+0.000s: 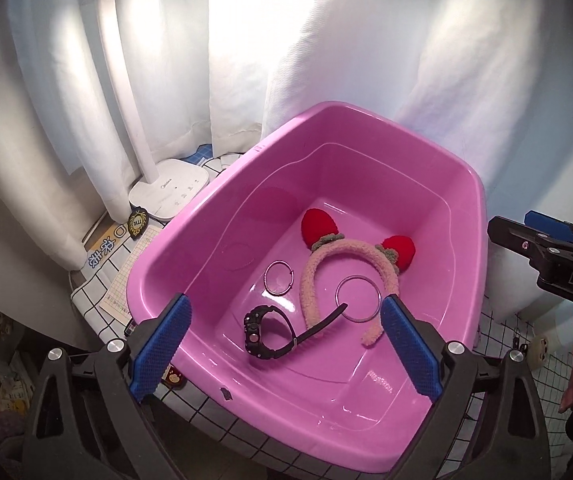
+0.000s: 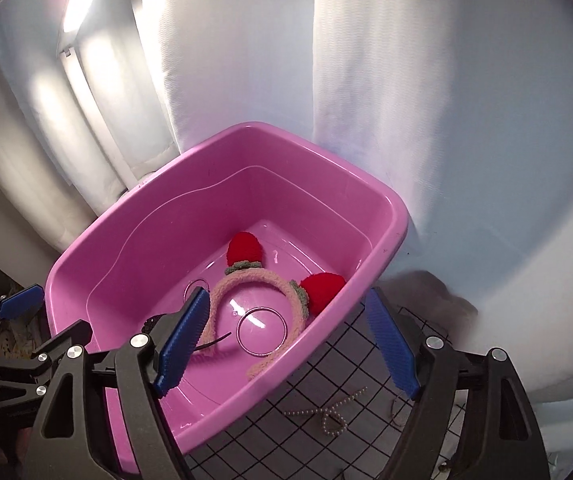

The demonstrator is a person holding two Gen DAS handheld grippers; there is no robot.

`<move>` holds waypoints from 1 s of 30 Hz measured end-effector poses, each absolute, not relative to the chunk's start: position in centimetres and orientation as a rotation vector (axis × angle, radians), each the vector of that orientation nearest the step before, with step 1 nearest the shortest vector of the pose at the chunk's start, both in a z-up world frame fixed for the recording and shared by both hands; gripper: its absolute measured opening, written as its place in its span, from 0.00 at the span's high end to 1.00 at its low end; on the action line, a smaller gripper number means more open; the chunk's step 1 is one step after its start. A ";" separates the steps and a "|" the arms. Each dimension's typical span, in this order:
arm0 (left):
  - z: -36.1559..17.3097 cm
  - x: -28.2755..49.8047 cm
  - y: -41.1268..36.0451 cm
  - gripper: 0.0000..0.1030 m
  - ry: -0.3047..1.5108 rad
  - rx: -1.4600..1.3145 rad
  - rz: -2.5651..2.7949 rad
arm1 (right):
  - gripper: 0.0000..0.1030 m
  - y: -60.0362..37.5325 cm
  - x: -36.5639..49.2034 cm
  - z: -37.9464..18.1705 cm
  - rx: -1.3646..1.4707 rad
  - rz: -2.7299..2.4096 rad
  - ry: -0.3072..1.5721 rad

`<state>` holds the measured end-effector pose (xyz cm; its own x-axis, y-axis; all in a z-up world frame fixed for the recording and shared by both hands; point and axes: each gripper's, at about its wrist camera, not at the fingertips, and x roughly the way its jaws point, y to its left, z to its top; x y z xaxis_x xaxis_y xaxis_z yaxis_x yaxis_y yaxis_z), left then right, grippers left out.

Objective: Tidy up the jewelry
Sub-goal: 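Withdraw both open tools from the tub back over the table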

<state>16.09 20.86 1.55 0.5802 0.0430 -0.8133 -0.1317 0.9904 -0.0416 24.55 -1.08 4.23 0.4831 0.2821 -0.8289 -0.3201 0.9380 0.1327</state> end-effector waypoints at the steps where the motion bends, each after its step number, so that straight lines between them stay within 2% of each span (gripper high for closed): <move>1: 1.8 15.7 20.4 0.08 0.940 -0.095 0.087 | 0.26 -2.1 23.6 4.4 -0.037 0.349 0.998; 12: 3.1 11.9 14.5 0.07 0.897 -0.074 -0.097 | 0.24 -16.7 11.0 4.4 0.103 0.043 0.950; 19: 3.1 8.8 8.7 0.06 0.853 -0.037 -0.232 | 0.24 -23.5 4.4 0.9 0.257 -0.087 0.952; 30: -2.5 3.8 0.2 0.06 0.947 -0.008 -0.256 | 0.24 -26.7 -1.2 -6.0 0.285 -0.071 0.997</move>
